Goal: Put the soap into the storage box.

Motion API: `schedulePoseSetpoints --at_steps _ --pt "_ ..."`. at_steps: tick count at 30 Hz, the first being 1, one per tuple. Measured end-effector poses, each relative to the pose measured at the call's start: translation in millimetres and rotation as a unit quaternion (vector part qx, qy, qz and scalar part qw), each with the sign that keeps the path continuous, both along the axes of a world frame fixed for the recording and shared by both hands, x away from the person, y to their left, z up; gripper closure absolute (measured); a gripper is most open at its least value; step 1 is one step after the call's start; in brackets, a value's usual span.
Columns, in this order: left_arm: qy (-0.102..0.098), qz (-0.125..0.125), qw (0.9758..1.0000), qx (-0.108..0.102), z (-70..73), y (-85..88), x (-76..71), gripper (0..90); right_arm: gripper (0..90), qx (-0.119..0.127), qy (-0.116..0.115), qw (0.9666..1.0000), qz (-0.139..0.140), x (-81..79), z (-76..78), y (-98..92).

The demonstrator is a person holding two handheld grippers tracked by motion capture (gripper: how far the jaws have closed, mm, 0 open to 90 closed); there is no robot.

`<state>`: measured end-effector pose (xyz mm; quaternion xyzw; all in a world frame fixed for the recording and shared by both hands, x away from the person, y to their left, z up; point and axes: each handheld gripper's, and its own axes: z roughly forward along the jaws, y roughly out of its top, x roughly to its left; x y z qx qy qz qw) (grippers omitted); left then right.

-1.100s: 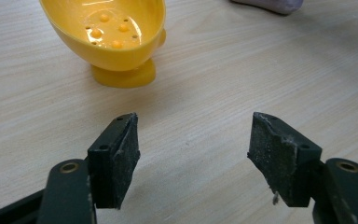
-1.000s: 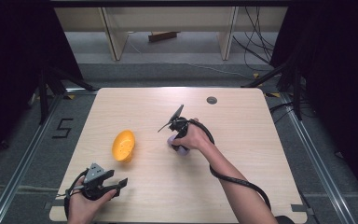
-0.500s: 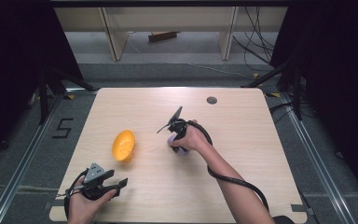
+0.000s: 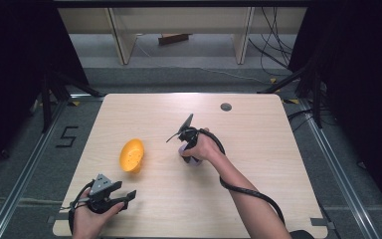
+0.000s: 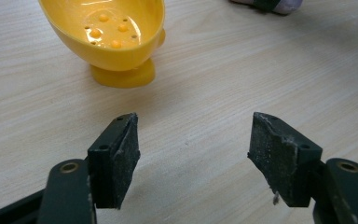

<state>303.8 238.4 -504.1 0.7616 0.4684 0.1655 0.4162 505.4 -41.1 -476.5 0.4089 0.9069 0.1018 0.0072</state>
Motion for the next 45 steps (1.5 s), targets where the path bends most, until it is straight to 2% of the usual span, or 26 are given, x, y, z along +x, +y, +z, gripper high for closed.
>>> schedulePoseSetpoints --at_steps 8,10,11,15,16,18,19,21,23,25,26,27,28,29,33,34,35,36,40,42,45 --pt "-0.005 -0.004 1.0 0.004 0.1 0.3 0.2 32.5 48.3 -0.003 -0.002 1.0 0.002 -0.3 0.4 1.0" --pt "-0.001 0.001 1.0 0.0 -0.3 -0.1 0.0 32.5 49.0 -0.005 -0.01 0.9999 0.004 -0.6 0.0 1.7" --pt "-0.001 0.0 1.0 0.002 -0.3 0.3 0.0 32.5 49.3 -0.008 -0.019 0.9997 0.016 -0.1 -0.8 0.8" --pt "-0.003 0.004 1.0 -0.008 -0.9 -1.1 0.0 32.5 49.8 -0.009 -0.021 0.9996 0.015 -0.6 0.0 1.9" --pt "-0.003 0.004 1.0 -0.008 -0.9 -1.1 0.0 32.5 49.8 -0.008 -0.019 0.9998 0.008 -1.6 0.1 2.5" --pt "-0.003 0.004 1.0 -0.008 -1.1 -1.2 0.1 32.5 49.9 -0.008 -0.025 0.9995 0.015 -1.5 0.2 1.2" --pt "-0.002 0.001 1.0 -0.002 -0.7 -0.2 0.2 32.4 49.9 -0.006 -0.027 0.9995 0.018 -1.3 0.0 0.5" --pt "-0.001 0.001 1.0 -0.002 -0.8 -0.3 0.3 32.5 49.9 -0.004 -0.028 0.9996 0.009 -2.4 -0.1 0.0" --pt "0.0 -0.001 1.0 0.002 -0.6 0.3 0.2 32.5 50.0 -0.003 -0.034 0.9993 0.017 -1.9 -0.6 -1.6" --pt "-0.002 0.003 1.0 -0.006 -1.2 -1.0 0.1 32.5 50.0 -0.004 -0.032 0.9994 0.015 -2.9 0.1 -2.5" --pt "0.0 0.0 1.0 0.002 -0.9 0.2 0.4 32.5 50.0 -0.002 -0.033 0.9992 0.021 -2.7 -0.1 -3.6" --pt "0.0 0.003 1.0 0.0 -0.9 -0.5 0.3 32.5 50.0 -0.001 -0.033 0.9993 0.018 -3.3 -0.3 -3.7" --pt "0.0 0.004 1.0 0.002 -0.7 -0.5 0.0 32.5 50.0 -0.001 -0.043 0.9985 0.035 -2.4 -1.6 -6.3" --pt "-0.001 0.006 1.0 -0.006 -1.3 -1.4 0.1 32.5 50.0 -0.001 -0.044 0.9983 0.039 -2.3 -1.4 -7.0" --pt "-0.002 0.005 0.9999 -0.008 -1.7 -1.5 0.0 32.5 50.0 0.003 -0.036 0.9991 0.024 -5.3 2.9 -6.7" --pt "-0.002 0.005 0.9999 -0.009 -1.8 -1.5 0.1 32.5 50.0 0.001 -0.048 0.9979 0.045 -4.7 2.8 -9.2" --pt "-0.001 0.004 1.0 -0.007 -1.7 -1.2 0.1 32.5 50.0 0.002 -0.049 0.9977 0.046 -5.6 3.8 -9.5" --pt "-0.001 0.004 1.0 -0.006 -1.8 -1.1 0.2 32.5 50.0 0.004 -0.043 0.9985 0.034 -7.3 6.1 -8.2" --pt "0.0 0.001 1.0 -0.004 -1.7 -1.0 0.2 32.5 50.0 0.006 -0.049 0.9974 0.053 -9.7 10.4 -10.7" --pt "-0.002 -0.006 1.0 0.002 -1.3 0.0 0.7 32.5 50.0 0.007 -0.062 0.9956 0.07 -10.6 11.1 -13.5" --pt "0.003 -0.001 1.0 -0.006 -1.8 -0.8 0.5 32.5 50.1 0.008 -0.064 0.9952 0.074 -13.4 15.6 -15.5"
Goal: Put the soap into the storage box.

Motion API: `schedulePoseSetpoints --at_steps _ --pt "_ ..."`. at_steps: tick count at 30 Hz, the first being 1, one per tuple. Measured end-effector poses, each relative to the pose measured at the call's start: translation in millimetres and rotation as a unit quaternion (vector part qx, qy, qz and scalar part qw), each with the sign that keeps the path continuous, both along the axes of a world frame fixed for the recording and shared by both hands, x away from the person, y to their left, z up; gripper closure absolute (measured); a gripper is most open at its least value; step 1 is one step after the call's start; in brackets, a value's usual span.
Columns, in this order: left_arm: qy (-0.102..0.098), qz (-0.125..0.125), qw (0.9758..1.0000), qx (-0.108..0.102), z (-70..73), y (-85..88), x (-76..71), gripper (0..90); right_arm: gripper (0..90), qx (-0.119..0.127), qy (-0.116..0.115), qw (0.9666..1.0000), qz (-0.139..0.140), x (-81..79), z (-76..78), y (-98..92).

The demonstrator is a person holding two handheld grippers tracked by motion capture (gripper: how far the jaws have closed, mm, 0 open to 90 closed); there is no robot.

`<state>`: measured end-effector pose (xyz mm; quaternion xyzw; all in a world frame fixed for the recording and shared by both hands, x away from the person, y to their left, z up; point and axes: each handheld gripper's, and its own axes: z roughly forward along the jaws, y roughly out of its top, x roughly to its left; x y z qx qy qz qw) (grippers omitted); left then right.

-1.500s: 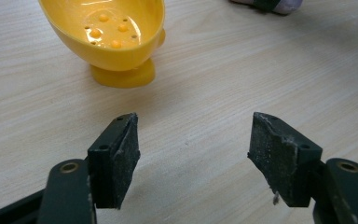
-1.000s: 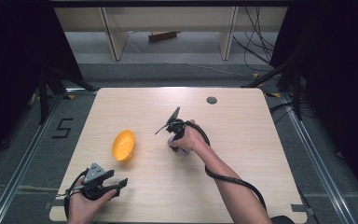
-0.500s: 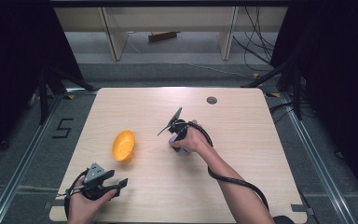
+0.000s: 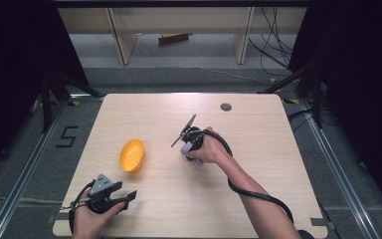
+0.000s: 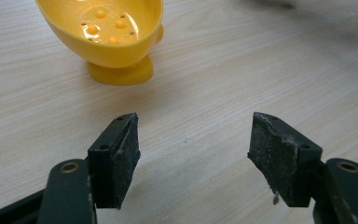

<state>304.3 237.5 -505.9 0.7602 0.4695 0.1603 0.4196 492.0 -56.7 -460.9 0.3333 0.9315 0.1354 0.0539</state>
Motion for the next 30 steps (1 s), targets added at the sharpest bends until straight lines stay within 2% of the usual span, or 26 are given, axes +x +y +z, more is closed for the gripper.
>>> schedulePoseSetpoints --at_steps 4,7,10,11,12,13,15,17,19,20,21,22,24,25,26,27,28,29,30 --pt "-0.001 0.001 1.0 0.001 0.1 -0.1 -0.2 32.5 50.1 0.003 -0.012 0.9999 0.007 -3.5 5.2 -3.4" --pt "-0.007 -0.002 1.0 0.005 0.0 0.2 0.3 32.5 50.1 0.006 -0.013 0.9999 0.004 -6.8 9.2 -4.7" --pt "-0.006 -0.003 1.0 0.004 0.1 0.3 0.2 32.5 50.1 0.007 -0.022 0.9994 0.024 -8.7 12.8 -6.8" --pt "-0.005 -0.004 1.0 0.005 0.3 0.6 0.3 32.5 50.1 0.008 -0.019 0.9996 0.017 -10.8 14.4 -6.3" --pt "-0.005 -0.004 1.0 0.005 0.3 0.5 0.2 32.5 50.1 0.008 -0.026 0.9992 0.03 -10.7 15.0 -7.4" --pt "-0.004 -0.004 1.0 0.005 0.5 0.6 0.2 32.5 50.1 0.007 -0.024 0.9993 0.029 -12.4 16.3 -7.5" --pt "-0.004 0.005 1.0 -0.001 0.0 -0.5 -0.6 32.5 50.1 0.005 -0.029 0.9988 0.04 -14.5 18.1 -8.1" --pt "-0.003 0.004 1.0 -0.006 0.1 -0.4 -0.6 32.5 50.1 0.005 -0.026 0.998 0.057 -18.2 20.2 -9.7" --pt "-0.002 0.004 1.0 -0.006 0.2 -0.3 -0.7 32.5 50.1 0.009 -0.027 0.9952 0.094 -20.6 21.6 -12.7" --pt "0.001 0.001 1.0 -0.003 0.5 0.0 -0.7 32.6 50.0 0.009 -0.029 0.9919 0.123 -21.4 22.5 -14.8" --pt "0.003 -0.001 1.0 -0.003 0.3 0.1 -0.5 32.6 50.0 0.01 -0.025 0.9897 0.141 -23.8 23.4 -16.5" --pt "-0.002 -0.008 1.0 0.002 0.4 0.4 0.0 32.6 50.0 0.014 -0.021 0.9861 0.164 -26.3 24.0 -18.2" --pt "-0.001 -0.01 0.9999 -0.004 0.1 -1.0 0.1 32.6 50.0 0.011 -0.015 0.9832 0.181 -33.2 26.2 -21.2" --pt "0.001 -0.015 0.9999 0.004 0.6 -0.1 0.2 32.6 50.0 0.001 -0.007 0.982 0.189 -36.9 27.2 -22.5" --pt "0.005 -0.014 0.9999 0.004 1.0 -0.5 -0.3 32.6 50.0 0.001 -0.009 0.9814 0.192 -41.2 27.8 -23.5" --pt "0.003 -0.012 0.9999 -0.007 0.4 -2.4 -0.4 32.7 50.0 0.002 0.001 0.9813 0.192 -45.5 28.9 -24.7" --pt "0.0 -0.013 0.9999 -0.006 0.4 -2.5 -0.4 32.7 50.0 -0.015 -0.003 0.9774 0.211 -47.0 29.3 -27.5" --pt "0.003 -0.016 0.9998 -0.008 0.8 -2.9 -0.6 32.8 50.0 -0.019 -0.001 0.976 0.217 -51.3 30.1 -29.5" --pt "0.004 -0.016 0.9998 -0.014 0.7 -3.9 -0.9 32.9 50.0 -0.015 -0.009 0.9706 0.24 -54.6 29.5 -32.7"
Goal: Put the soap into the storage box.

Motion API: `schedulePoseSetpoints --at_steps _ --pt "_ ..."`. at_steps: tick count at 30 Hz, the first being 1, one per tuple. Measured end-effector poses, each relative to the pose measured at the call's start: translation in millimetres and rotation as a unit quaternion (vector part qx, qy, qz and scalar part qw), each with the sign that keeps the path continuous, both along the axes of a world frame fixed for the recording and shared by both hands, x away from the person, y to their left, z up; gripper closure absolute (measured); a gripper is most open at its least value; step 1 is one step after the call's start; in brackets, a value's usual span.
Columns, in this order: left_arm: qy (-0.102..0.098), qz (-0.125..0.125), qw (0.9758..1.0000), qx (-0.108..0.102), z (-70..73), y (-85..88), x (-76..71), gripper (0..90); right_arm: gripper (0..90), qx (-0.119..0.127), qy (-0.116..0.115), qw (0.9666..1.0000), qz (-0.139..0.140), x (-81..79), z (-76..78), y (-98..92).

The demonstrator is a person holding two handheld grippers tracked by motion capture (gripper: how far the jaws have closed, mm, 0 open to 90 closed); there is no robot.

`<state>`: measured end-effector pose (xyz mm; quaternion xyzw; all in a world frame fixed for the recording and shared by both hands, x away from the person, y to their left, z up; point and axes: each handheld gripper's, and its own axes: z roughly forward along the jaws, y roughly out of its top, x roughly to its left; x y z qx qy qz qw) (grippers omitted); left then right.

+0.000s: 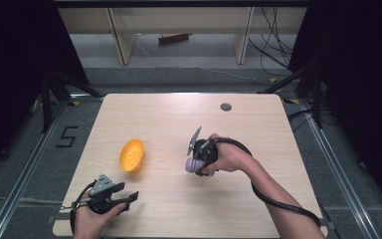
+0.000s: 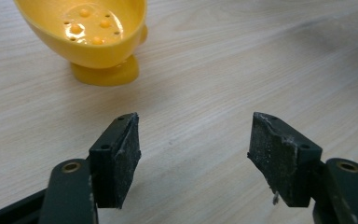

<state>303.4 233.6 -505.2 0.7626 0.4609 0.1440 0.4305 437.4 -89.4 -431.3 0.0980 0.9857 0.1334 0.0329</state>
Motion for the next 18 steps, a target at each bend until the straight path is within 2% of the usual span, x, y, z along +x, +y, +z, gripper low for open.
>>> schedulePoseSetpoints --at_steps 1,2,3,5,10,18 --pt "0.002 -0.005 1.0 0.0 0.2 -0.1 0.0 32.9 50.0 -0.008 0.005 1.0 -0.003 -4.0 1.0 -1.5" --pt "0.004 -0.01 0.9999 -0.001 0.6 -0.6 0.2 33.0 50.0 -0.006 0.004 0.9997 0.023 -6.1 0.5 -3.3" --pt "0.006 -0.016 0.9999 0.001 1.1 -0.7 0.4 33.1 50.0 -0.008 0.004 0.9994 0.033 -10.2 0.9 -5.5" --pt "0.001 -0.018 0.9997 -0.016 1.7 -4.0 0.7 33.1 50.0 -0.012 0.007 0.999 0.044 -19.7 2.3 -9.4" --pt "0.003 -0.057 0.998 -0.028 8.2 -15.1 2.7 32.7 50.0 -0.01 0.001 0.9953 0.096 -39.0 5.4 -17.2" --pt "0.017 -0.105 0.9934 -0.042 19.8 -44.6 10.8 32.5 50.0 -0.009 -0.016 0.9939 0.109 -66.3 1.0 -19.9"
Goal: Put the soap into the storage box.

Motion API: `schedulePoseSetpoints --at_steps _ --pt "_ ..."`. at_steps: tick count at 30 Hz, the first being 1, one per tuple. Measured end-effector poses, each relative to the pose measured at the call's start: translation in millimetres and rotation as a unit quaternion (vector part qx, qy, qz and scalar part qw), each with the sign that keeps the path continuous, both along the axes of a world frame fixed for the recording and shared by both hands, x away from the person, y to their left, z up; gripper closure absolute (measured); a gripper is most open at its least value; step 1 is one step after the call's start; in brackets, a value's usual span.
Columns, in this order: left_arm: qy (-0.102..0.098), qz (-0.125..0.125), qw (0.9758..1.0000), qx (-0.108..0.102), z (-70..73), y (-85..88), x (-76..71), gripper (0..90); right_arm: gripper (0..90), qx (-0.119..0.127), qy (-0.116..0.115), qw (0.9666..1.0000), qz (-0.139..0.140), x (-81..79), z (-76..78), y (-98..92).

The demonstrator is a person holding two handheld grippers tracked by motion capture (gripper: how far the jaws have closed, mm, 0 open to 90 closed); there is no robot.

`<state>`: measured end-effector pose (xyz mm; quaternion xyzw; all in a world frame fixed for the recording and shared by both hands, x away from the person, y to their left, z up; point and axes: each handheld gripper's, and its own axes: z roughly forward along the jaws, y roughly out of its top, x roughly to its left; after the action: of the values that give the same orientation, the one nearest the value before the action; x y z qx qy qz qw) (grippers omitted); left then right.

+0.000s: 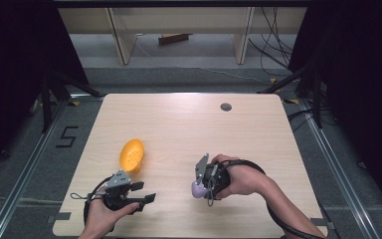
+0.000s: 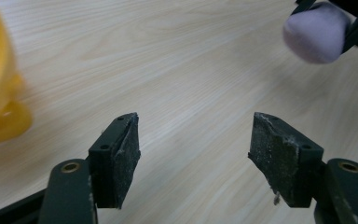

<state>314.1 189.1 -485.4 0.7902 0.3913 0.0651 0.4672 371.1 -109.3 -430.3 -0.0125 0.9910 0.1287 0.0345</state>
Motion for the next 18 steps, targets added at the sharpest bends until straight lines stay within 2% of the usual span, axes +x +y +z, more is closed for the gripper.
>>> schedulePoseSetpoints --at_steps 5,7,8,11,15,16,17,18 --pt "0.022 -0.031 0.9989 -0.027 8.2 -20.3 6.8 32.5 50.0 0.017 -0.02 0.9997 -0.001 -9.3 -5.4 -2.6" --pt "0.03 -0.031 0.9984 -0.036 11.3 -28.8 9.0 32.6 50.0 0.023 -0.032 0.9992 -0.008 -13.6 -7.2 -4.2" --pt "0.033 -0.043 0.9978 -0.039 12.3 -31.4 11.8 32.7 49.9 0.027 -0.037 0.9989 -0.007 -15.0 -8.4 -4.9" --pt "0.049 -0.055 0.9957 -0.056 18.3 -43.4 15.6 32.7 50.0 0.038 -0.058 0.9976 -0.011 -21.1 -11.8 -6.5" --pt "0.069 -0.071 0.9926 -0.07 23.5 -58.9 21.0 33.4 50.0 0.054 -0.094 0.9939 -0.023 -28.7 -16.8 -7.3" --pt "0.07 -0.074 0.9924 -0.07 24.3 -62.3 22.2 33.6 50.0 0.056 -0.102 0.9927 -0.034 -30.8 -17.8 -7.7" --pt "0.071 -0.076 0.9922 -0.068 25.3 -65.4 23.2 33.6 50.0 0.061 -0.12 0.9901 -0.04 -32.0 -19.8 -7.9" --pt "0.075 -0.079 0.9916 -0.07 25.9 -68.4 24.0 33.7 50.0 0.064 -0.123 0.9894 -0.044 -33.4 -20.0 -8.6"
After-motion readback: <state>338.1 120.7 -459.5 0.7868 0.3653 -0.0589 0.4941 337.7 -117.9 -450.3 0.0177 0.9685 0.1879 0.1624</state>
